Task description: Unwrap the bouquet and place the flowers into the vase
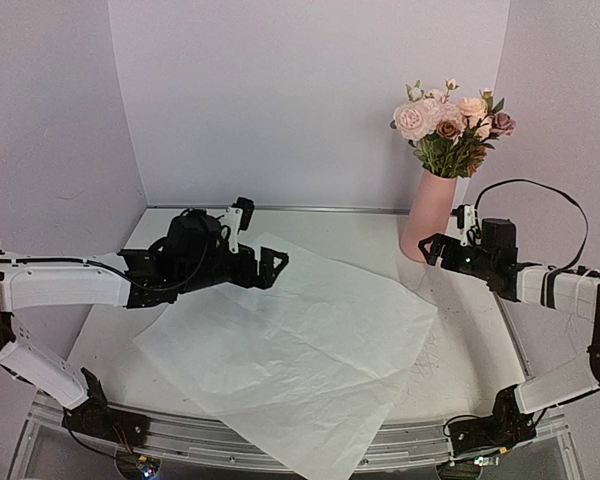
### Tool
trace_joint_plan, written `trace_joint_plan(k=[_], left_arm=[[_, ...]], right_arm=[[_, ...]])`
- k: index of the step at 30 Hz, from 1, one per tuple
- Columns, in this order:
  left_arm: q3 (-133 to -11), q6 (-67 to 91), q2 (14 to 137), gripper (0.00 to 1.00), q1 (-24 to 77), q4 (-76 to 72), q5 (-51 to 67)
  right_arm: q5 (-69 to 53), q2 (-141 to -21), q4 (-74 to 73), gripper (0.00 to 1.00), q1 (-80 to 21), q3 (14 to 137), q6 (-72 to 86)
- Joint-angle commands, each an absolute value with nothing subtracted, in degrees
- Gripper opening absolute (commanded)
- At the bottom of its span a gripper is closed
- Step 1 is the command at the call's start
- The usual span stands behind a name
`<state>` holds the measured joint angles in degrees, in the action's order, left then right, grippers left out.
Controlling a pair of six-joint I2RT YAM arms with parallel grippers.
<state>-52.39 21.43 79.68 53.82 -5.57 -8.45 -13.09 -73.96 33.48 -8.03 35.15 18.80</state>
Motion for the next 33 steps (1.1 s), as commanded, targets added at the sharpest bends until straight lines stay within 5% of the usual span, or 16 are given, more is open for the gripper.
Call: trace_joint_plan(k=[1,15,26,33], left_arm=[[-50.0,19.6,77.4,1.0,46.1,-6.6,-11.4],[-36.1,10.8,66.3,1.0,32.8,-18.5,-26.7],[-33.6,5.9,74.7,1.0,18.4,-25.2,-20.3],[-28.7,2.4,80.3,1.0,12.7,-35.3,-15.7]], right_arm=[[-16.4,-75.4,32.9,0.98,-8.1,38.5,9.1],[2.7,-72.7,57.7,0.98,-7.7,23.4,1.4],[6.7,-73.2,57.4,0.98,-6.5,22.3,-6.5],[2.4,-83.8,76.2,0.98,-1.9,16.8,-1.5]])
